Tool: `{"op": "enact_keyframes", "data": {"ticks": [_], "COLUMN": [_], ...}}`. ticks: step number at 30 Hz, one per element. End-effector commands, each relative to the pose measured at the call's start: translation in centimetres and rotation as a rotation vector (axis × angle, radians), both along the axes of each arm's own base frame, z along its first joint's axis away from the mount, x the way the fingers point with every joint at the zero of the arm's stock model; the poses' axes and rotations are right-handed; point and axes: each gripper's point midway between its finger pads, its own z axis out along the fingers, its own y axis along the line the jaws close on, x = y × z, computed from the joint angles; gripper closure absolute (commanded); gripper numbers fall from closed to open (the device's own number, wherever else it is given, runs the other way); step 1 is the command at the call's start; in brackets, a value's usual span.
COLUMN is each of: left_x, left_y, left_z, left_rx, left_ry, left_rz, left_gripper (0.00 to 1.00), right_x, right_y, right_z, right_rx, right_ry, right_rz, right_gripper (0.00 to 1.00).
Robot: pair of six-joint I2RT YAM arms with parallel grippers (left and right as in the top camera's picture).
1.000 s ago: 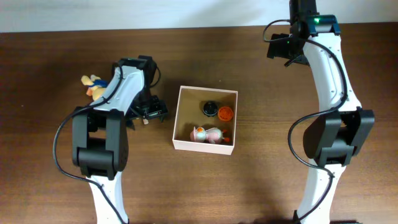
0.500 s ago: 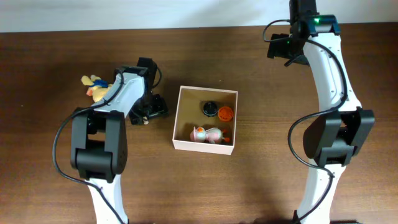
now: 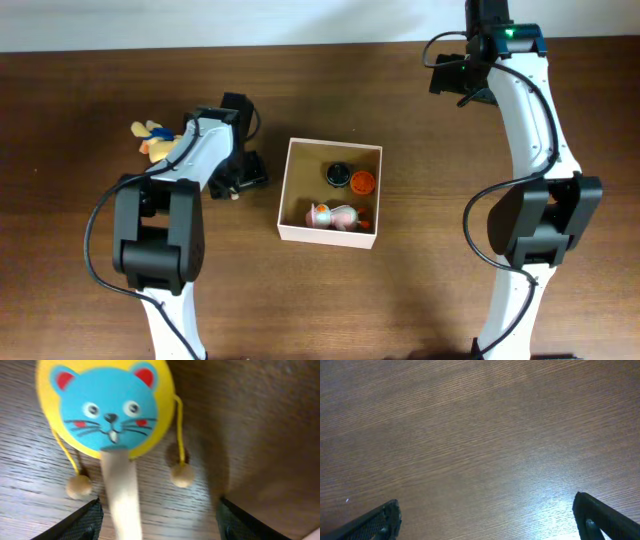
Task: Pack container
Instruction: 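Lower the left gripper and close on the rattle's wooden handle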
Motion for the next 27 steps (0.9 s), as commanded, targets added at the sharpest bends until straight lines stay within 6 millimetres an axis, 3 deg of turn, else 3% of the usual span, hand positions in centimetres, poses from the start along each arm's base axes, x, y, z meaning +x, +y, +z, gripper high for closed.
{"op": "enact_keyframes", "data": {"ticks": [1,5,15,27], "left_x": [-1.0,-0.8,-0.9,-0.9], "left_y": [3.6,4.7,4.7,4.7], "left_z": [-2.2,-2.2,-2.2,-2.2], "left_rx": [0.111,0.108,0.089,0.09], "left_ry": [0.049,0.047,0.049,0.05], "left_rz": [0.031,0.06,0.071,0.07], "left_gripper": [0.26,0.27,0.64,0.72], "right_x": [-0.1,-0.1,-0.1,-0.1], "right_y": [-0.2,-0.2,-0.2,-0.2], "right_z": [-0.4,-0.4,-0.4,-0.4], "right_rx": [0.002,0.002,0.002,0.002], "right_ry": [0.008,0.008,0.008,0.008], "right_rz": [-0.011,-0.011,-0.011,-0.011], "right_gripper": [0.01,0.01,0.01,0.01]}}
